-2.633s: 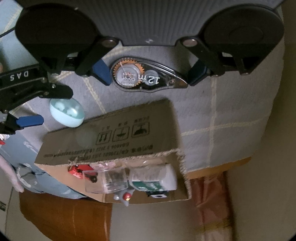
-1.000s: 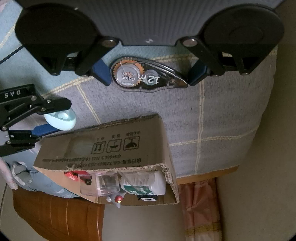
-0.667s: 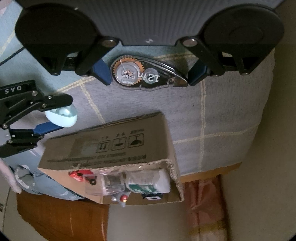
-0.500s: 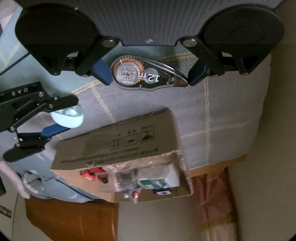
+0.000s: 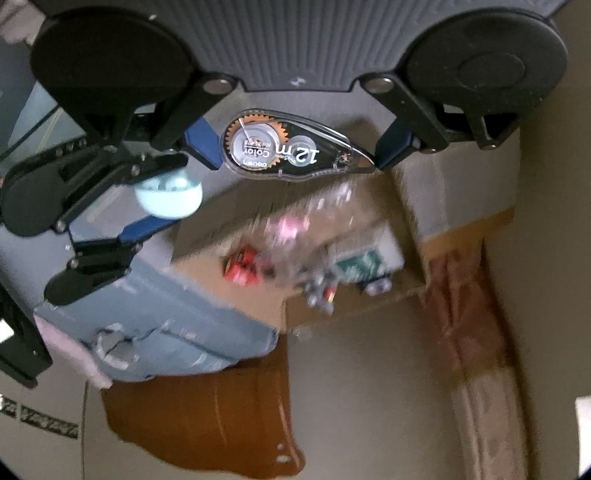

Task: Organize rigid objects
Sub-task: 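Carry the tape and egg case into the box and open both tools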

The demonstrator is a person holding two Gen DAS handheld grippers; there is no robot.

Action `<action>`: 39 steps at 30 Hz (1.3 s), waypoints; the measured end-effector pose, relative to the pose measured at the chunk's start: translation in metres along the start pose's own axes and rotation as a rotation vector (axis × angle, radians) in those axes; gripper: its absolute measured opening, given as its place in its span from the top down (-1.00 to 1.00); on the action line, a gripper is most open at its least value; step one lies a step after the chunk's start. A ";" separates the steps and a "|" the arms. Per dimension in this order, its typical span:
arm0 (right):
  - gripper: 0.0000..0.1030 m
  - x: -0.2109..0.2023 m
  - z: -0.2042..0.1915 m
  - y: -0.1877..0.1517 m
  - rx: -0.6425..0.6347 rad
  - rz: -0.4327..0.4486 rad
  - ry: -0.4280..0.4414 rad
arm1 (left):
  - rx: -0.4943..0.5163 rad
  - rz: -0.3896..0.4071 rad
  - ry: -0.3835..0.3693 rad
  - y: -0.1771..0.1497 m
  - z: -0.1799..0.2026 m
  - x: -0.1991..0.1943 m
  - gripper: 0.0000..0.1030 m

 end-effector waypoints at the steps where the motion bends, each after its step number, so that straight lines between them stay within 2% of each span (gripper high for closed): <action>1: -0.14 -0.003 0.003 0.003 -0.001 0.007 -0.008 | 0.007 0.012 -0.011 0.007 0.003 0.001 -0.72; 5: -0.14 -0.015 0.018 0.015 0.005 0.029 -0.026 | 0.044 0.051 -0.039 0.031 0.015 0.012 -0.72; 11: -0.14 -0.023 0.041 0.032 -0.006 0.045 -0.073 | 0.060 0.051 -0.057 0.056 0.020 0.047 -0.72; 13: -0.14 -0.022 0.049 0.036 -0.005 0.043 -0.088 | 0.043 0.071 -0.041 0.063 0.017 0.057 -0.73; 15: -0.14 -0.019 0.057 0.040 0.001 0.038 -0.094 | 0.022 0.074 -0.027 0.065 0.014 0.064 -0.82; 20: -0.14 -0.013 0.068 0.043 0.027 0.036 -0.093 | -0.026 0.040 -0.012 0.058 0.005 0.070 -0.88; 30: -0.14 0.012 0.101 0.061 0.087 0.026 -0.105 | -0.064 -0.013 0.069 0.036 -0.008 0.052 -0.89; 39: -0.14 0.045 0.143 0.080 0.186 -0.012 -0.137 | -0.092 0.019 0.089 0.036 -0.012 0.036 -0.89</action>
Point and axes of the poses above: each gripper's, at about its wrist camera, not at the fingertips, and x roughly the way its jaws point, z to its right, y to its top, the point moved 9 cm from there along x, roughly the way its jaws point, and after that the axes turned 9 degrees about -x, right-handed, at the moved point
